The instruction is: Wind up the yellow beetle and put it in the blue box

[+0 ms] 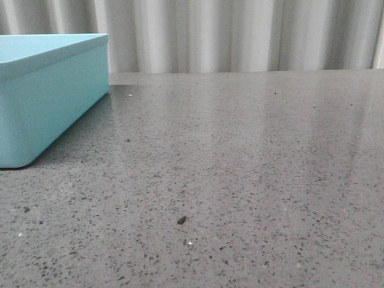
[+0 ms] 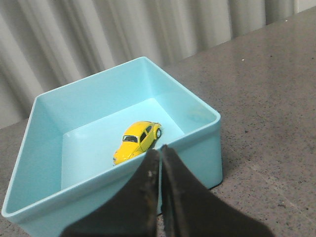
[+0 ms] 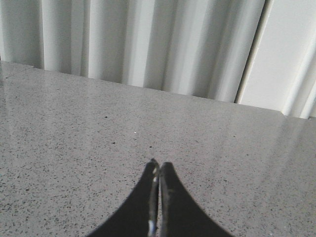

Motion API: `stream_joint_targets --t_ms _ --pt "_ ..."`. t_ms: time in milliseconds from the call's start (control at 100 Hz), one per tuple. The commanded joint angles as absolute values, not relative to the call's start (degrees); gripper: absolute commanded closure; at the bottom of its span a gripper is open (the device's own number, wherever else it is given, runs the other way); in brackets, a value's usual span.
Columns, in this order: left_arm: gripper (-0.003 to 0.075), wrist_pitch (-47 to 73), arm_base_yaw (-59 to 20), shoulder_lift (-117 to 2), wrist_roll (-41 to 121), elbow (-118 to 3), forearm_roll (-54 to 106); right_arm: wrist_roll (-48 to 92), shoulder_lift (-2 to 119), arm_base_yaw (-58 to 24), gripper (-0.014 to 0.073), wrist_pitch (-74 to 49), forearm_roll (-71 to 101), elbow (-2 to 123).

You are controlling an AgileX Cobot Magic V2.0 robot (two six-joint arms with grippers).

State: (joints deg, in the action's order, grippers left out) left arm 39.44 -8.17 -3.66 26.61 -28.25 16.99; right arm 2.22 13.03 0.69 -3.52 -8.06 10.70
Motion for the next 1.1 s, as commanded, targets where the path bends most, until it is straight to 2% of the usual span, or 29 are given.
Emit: stream_joint_targets --t_ms 0,590,710,900,970,1090 --pt "0.0741 34.81 -8.03 -4.37 25.99 -29.60 18.42 2.67 13.44 0.36 0.0654 1.11 -8.67 12.24" --pt "0.0741 32.69 -8.03 -4.37 25.99 -29.54 16.72 2.67 13.44 0.36 0.0654 1.11 -8.67 12.24" --pt "0.0741 23.78 -7.91 -4.25 25.99 -27.30 13.62 2.67 13.44 0.36 0.0654 1.11 -8.67 12.24" --pt "0.0741 -0.77 -4.47 -3.05 25.99 -19.68 9.66 2.67 13.44 0.36 0.0654 1.11 -8.67 12.24" --pt "0.0741 -3.96 -2.82 -2.23 22.79 -17.29 8.66 2.67 13.44 0.36 0.0654 1.11 -8.67 12.24" --pt "0.0741 -4.20 -0.23 -0.60 8.01 -13.47 1.90 2.67 13.44 0.36 0.0654 1.11 -8.67 12.24"
